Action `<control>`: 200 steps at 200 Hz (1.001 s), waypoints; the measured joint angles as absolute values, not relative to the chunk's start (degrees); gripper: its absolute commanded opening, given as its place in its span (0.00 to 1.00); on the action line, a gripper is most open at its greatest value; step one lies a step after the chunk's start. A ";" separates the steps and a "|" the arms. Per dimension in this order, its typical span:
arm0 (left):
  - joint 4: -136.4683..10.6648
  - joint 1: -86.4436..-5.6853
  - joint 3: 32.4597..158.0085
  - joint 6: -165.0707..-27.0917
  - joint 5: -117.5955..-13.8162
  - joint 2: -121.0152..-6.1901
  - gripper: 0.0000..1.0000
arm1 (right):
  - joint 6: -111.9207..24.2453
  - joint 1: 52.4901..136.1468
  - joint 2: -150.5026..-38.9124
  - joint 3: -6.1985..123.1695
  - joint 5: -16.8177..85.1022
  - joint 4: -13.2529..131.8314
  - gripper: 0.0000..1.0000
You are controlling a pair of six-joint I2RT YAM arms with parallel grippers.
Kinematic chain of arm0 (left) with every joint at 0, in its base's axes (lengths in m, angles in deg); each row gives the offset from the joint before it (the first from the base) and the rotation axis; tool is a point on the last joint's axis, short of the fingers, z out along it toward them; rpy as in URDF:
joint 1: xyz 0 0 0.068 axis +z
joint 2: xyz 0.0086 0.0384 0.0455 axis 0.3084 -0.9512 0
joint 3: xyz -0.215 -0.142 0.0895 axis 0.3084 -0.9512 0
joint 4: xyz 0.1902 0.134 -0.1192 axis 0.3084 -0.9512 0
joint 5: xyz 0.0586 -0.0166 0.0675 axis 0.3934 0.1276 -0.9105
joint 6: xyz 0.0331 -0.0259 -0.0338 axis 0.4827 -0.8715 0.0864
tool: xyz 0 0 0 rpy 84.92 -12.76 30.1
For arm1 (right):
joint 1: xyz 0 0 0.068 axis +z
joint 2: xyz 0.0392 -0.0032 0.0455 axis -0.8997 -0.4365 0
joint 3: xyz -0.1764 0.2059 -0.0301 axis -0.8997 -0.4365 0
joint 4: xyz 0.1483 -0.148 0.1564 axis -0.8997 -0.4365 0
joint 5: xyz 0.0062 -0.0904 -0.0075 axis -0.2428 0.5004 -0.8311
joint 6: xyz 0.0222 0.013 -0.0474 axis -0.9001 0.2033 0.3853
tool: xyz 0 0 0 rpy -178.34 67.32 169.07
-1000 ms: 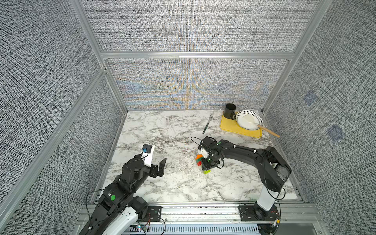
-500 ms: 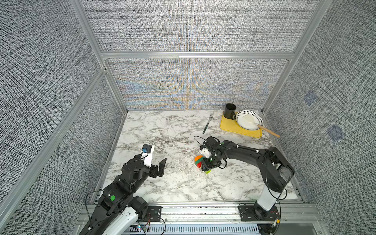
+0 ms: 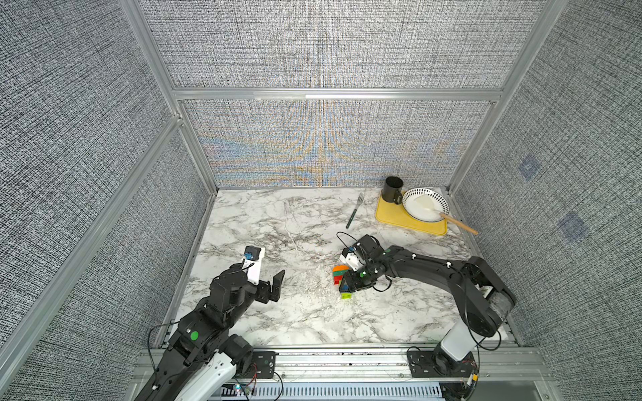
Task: Assemble an ice cream with lego
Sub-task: Adjust the lego brick at the center of the board, then reset both arms
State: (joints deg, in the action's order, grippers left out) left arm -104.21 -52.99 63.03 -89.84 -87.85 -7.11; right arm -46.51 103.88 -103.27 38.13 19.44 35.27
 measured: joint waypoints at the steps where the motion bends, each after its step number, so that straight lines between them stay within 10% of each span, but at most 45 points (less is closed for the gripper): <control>1: -104.21 -52.97 63.03 -89.84 -87.85 -7.13 1.00 | -46.66 103.91 -103.27 38.11 19.36 35.40 0.53; 116: -104.69 -52.86 65.48 -89.78 -95.76 -6.85 1.00 | -45.96 102.86 -88.63 33.81 33.82 40.97 0.59; 200: -91.27 -43.79 81.59 -87.57 -105.27 -25.43 1.00 | -53.26 77.33 -70.64 17.90 56.34 74.79 0.99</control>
State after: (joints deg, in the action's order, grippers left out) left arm -91.27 -43.79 81.59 -87.57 -105.27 -25.43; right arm -53.26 77.33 -70.64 17.90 56.34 74.79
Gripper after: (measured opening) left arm 0.997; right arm 0.996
